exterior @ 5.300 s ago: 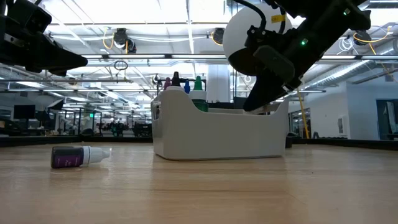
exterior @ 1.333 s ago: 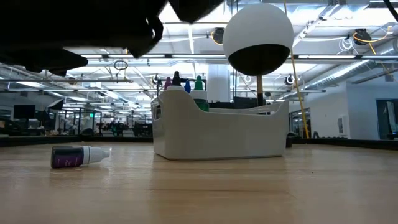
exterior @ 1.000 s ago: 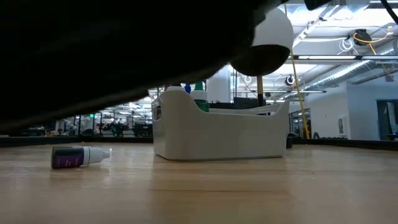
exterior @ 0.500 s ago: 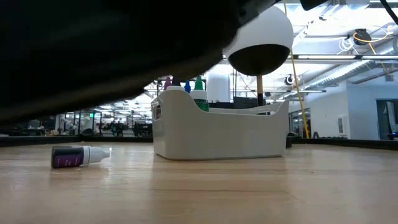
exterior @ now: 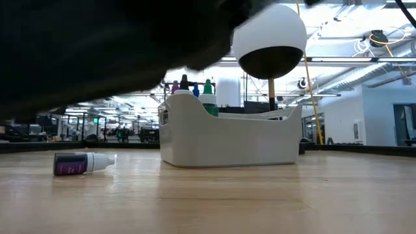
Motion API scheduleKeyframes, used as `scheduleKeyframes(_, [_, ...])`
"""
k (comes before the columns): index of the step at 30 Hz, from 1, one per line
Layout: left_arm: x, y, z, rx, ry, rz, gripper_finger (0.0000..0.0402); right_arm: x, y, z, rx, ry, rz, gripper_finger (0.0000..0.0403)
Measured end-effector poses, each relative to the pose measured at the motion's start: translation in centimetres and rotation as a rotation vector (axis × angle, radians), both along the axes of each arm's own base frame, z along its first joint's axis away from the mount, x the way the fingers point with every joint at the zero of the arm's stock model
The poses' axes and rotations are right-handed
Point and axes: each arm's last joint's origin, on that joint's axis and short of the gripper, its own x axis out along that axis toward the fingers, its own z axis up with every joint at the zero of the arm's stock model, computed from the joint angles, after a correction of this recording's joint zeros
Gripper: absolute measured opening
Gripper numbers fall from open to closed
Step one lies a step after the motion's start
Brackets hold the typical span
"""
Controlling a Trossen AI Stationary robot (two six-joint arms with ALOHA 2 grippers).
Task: Pick & Place food coloring
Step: Put the small blue food coloring bottle into the gray bin
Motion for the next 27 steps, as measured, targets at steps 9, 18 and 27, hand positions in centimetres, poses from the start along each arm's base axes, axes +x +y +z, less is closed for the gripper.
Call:
scheduleKeyframes(9, [0.0,0.0,0.0,-0.001,0.001,0.000,0.0035,-4.1,-3.4,10.2,-0.265,0.015,-0.258,0.0043])
scheduleKeyframes(18, [0.0,0.0,0.0,-0.002,0.001,0.000,0.0035,-9.6,-7.9,14.4,-0.362,0.022,-0.484,0.0044])
scheduleKeyframes(27, [0.0,0.0,0.0,0.002,0.002,0.000,0.0035,-15.4,-14.8,10.1,-0.257,0.091,-0.757,0.0044])
